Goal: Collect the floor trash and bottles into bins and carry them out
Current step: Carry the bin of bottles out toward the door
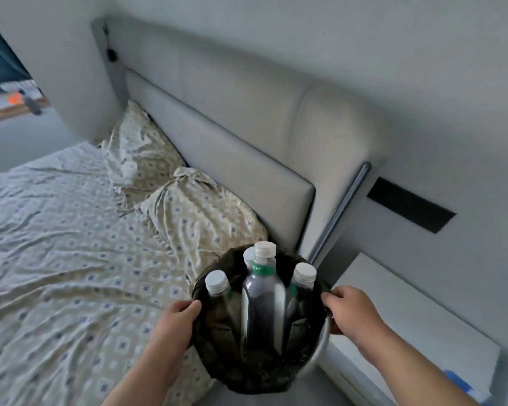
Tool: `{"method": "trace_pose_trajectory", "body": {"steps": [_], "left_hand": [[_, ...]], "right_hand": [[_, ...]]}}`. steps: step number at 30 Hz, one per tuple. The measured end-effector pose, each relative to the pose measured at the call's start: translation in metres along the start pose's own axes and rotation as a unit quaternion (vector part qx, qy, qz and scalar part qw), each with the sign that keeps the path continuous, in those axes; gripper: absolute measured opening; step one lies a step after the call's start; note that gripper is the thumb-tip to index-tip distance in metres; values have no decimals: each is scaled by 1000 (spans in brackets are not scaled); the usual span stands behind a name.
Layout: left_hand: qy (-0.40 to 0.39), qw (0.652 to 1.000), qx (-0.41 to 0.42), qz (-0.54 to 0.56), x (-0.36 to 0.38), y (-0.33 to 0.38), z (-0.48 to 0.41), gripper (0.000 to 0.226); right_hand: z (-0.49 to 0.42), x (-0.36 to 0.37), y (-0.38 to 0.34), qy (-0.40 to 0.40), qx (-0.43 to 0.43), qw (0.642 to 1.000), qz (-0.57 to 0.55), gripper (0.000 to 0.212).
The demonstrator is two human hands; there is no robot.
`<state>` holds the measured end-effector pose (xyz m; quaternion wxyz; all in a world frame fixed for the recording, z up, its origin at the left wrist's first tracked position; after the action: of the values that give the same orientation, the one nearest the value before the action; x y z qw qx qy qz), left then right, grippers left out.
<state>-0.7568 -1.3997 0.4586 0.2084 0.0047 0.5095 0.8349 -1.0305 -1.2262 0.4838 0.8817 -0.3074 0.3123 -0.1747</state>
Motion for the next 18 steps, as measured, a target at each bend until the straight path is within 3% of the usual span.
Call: {"method": "trace_pose_trajectory", "body": {"steps": [7,15,18], "left_hand": [[-26,998,38,47,9,83,24,13],[-27,996,84,26,10,136,34,12],[-62,994,89,-9,19,152,20,15]], "right_hand": [[35,-60,-49,11,-25,999,-20,22],[71,-97,-85,27,-36,999,-18,22],[82,-105,-89,62,-28,997,-22,23]]}}
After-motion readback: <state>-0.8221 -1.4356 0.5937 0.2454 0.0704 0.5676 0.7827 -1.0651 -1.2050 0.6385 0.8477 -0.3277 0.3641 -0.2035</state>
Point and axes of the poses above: each hand's wrist, its own z-axis away from the middle knuckle, its own x-axis out of the palm, y = z × x, the point moved 7 cm from there along -z, towards the middle knuckle, and after that the axes turned 7 degrees about x, right-handed, at the moved point
